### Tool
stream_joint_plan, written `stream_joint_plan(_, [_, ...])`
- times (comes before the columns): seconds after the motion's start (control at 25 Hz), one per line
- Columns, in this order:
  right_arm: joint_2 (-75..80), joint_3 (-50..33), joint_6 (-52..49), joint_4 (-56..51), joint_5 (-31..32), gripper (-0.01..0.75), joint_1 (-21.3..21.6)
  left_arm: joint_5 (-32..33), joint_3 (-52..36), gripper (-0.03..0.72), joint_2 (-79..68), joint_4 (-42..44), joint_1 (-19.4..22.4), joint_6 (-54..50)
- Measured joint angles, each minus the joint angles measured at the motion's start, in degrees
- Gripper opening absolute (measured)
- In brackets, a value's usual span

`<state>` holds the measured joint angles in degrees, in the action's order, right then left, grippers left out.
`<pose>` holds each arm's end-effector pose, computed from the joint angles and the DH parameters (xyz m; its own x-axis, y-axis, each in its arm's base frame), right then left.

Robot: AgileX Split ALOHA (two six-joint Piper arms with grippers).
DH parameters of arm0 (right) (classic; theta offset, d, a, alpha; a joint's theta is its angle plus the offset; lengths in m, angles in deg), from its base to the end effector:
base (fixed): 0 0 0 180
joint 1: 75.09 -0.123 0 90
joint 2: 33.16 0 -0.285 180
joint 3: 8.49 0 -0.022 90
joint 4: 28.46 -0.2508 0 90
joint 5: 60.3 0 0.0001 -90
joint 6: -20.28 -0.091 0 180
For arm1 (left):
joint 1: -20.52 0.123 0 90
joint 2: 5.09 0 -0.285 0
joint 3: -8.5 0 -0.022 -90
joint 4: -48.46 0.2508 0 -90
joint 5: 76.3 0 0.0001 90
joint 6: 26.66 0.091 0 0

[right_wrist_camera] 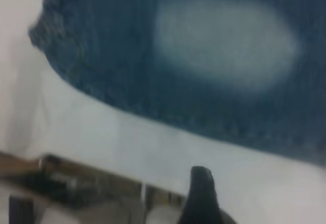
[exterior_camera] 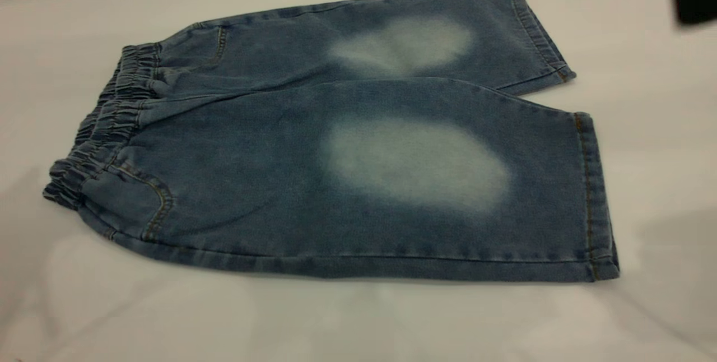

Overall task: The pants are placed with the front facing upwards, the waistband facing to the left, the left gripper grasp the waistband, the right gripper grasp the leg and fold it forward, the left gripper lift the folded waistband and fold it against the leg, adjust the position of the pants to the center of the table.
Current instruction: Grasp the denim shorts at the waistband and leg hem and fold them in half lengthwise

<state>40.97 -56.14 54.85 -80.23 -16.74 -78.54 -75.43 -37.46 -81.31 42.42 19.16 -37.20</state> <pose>0.1791 0.0602 0.2160 -0.9170 0.0625 -0.3939 -0.1756 0.8235 0.5395 0.2323 -0.0057 0.2351 -0.5296 -0.2728 -0.8031 -0.1315 0.9618 -0.2400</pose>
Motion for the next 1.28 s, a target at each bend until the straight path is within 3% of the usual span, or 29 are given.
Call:
stream_joint_plan(0.48, [27.0,0.0,21.8,-16.2,0.6,0.479,0.2,-0.5,0.0,0.531,-1.7,0.2,0.0,2.2])
stream_joint_plan(0.68, [34.9,0.1,28.8,-20.3,-3.3,0.479,5.2,-0.5,0.0,0.531,-1.7,0.2,0.0,2.2])
stream_joint_plan(0.88, [41.5,0.1,34.5,-24.3,-0.8,0.479,11.8,-0.4,0.0,0.531,-1.7,0.2,0.0,2.2])
stream_joint_plan(1.28, [52.7,0.0,44.9,-29.3,-1.6,0.479,12.1,-0.4,0.0,0.531,-1.6,0.0,0.0,2.2])
